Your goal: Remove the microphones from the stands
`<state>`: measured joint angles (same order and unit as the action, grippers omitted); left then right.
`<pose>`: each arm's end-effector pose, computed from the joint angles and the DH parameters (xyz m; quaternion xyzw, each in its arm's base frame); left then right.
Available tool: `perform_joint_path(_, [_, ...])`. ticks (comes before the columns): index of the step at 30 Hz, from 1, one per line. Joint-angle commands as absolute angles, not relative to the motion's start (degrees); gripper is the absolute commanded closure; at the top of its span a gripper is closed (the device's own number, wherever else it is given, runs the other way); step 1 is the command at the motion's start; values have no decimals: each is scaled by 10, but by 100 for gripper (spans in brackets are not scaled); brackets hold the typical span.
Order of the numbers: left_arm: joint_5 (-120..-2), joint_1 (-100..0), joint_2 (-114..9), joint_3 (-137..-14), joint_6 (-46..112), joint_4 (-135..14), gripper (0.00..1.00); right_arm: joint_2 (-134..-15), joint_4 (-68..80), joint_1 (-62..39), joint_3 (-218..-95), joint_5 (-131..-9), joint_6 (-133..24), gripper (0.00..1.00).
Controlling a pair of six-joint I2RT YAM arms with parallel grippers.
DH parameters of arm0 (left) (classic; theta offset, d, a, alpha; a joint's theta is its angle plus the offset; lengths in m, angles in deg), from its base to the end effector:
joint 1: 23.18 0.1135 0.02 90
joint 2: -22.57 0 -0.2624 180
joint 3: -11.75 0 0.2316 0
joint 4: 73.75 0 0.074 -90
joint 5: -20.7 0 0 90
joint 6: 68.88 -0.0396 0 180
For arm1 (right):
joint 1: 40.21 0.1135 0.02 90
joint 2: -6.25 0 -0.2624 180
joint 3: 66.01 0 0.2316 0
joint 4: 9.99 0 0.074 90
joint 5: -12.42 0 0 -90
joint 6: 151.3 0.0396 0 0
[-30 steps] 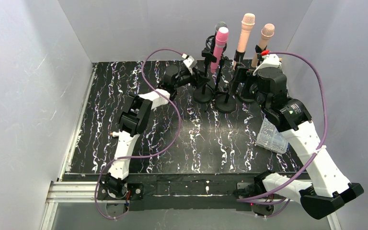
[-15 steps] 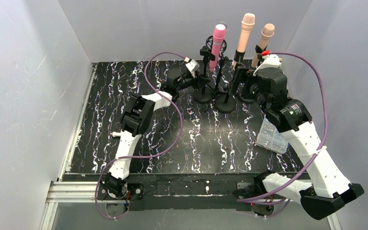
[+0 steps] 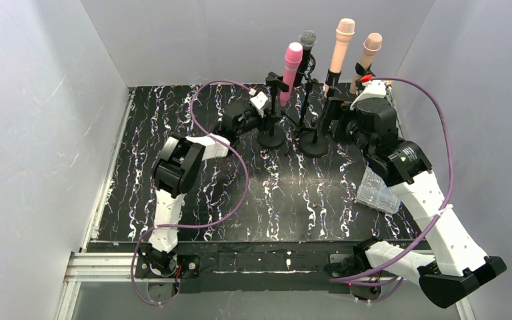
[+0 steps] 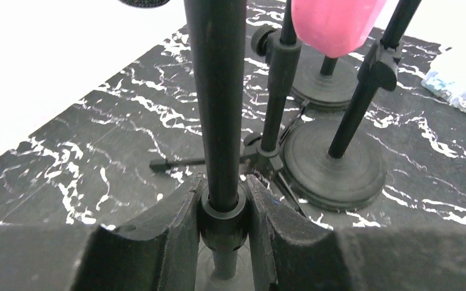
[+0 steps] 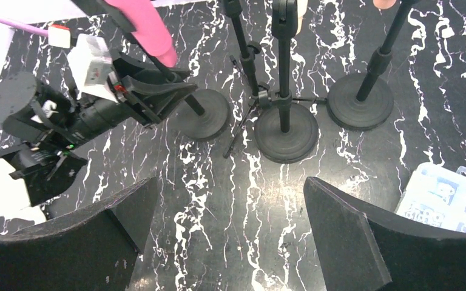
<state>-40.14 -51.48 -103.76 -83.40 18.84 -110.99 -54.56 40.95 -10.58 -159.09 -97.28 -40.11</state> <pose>0.4149 -0.2453 0.2165 0.3512 0.5749 -0.3260 0.6632 0.1746 0.0840 0.4306 0.0406 0.8056 0.1210 0.5785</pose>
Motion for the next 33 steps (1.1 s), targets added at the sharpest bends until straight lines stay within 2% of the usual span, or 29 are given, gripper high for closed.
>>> perform_joint_path(1, [-412,-501,-962,-775,154,-1099,100,-532,380,-108,-1577,-963,-396,0])
perform_joint_path(14, [-430,-509,-790,-535,174,-1136,100,-556,320,-103,-1571,-869,-419,0])
perform_joint_path(19, [-487,-546,-719,-451,176,-1145,100,-563,284,-59,-1568,-858,-424,0])
perform_joint_path(27, [-719,-642,-642,-361,206,-1133,100,-574,243,129,-1574,-1016,-455,0])
perform_joint_path(33, [-849,-709,-635,-335,207,-1131,100,-576,199,214,-1556,-1131,-482,0])
